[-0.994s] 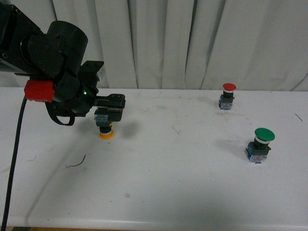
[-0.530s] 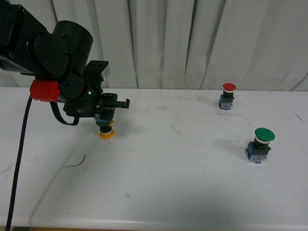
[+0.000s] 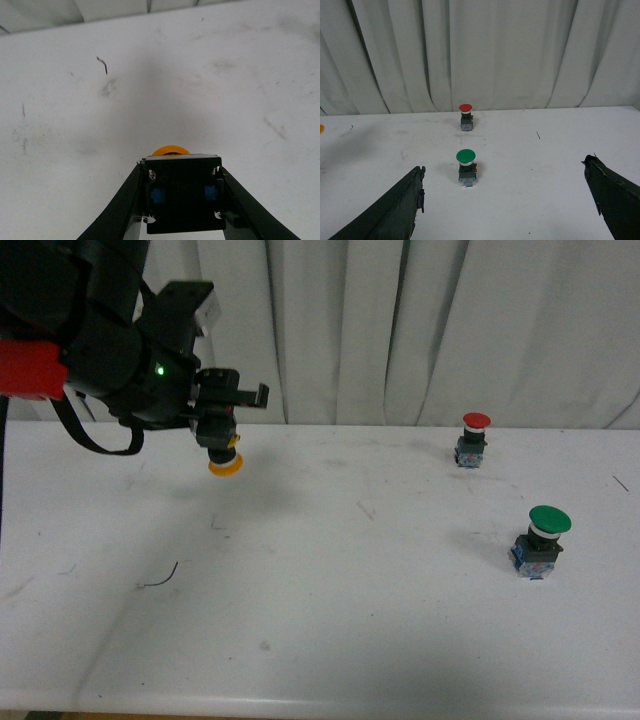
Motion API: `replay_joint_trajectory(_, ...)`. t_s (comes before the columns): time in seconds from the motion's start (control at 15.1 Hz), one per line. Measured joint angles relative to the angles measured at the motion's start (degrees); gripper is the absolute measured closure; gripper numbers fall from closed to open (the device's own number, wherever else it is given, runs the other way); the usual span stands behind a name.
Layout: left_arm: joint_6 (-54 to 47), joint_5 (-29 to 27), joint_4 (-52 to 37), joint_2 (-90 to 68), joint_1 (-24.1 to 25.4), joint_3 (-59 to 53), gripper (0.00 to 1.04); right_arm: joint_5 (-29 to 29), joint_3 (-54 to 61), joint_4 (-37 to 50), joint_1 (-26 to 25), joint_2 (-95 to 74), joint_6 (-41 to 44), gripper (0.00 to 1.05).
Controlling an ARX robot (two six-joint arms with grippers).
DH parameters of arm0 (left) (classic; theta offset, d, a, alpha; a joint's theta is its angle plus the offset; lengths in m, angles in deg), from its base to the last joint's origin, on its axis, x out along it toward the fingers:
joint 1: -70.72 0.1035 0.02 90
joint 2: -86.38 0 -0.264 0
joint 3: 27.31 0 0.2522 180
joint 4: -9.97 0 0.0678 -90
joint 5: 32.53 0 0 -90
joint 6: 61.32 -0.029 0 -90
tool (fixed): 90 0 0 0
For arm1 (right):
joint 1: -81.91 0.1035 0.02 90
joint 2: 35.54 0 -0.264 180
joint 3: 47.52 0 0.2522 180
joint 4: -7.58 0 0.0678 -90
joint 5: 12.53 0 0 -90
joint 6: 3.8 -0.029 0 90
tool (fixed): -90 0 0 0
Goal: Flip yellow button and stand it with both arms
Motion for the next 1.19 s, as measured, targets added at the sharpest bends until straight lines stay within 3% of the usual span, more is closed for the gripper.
replay_joint_trajectory(0.27, 0.6, -0.5, -10.1, 20.3, -3.5, -19.9, 0.69, 0.0, 0.0, 0.0, 0.0, 0.0, 0.0, 0.06)
replay_joint_trajectory(0.66, 7.1, -1.2, -14.5, 42.6, -3.6, -40.3, 0.69, 0.0, 0.0, 0.0, 0.0, 0.0, 0.0, 0.06)
replay_joint_trajectory(0.99, 17.3, 11.2, -24.0, 49.0, -2.5, -49.1, 0.69, 0.0, 0.0, 0.0, 0.0, 0.0, 0.0, 0.06)
replay_joint_trajectory(1.19, 27.2, 22.4, -40.5, 47.6, -1.9, -53.6, 0.69, 0.0, 0.0, 0.0, 0.0, 0.0, 0.0, 0.06)
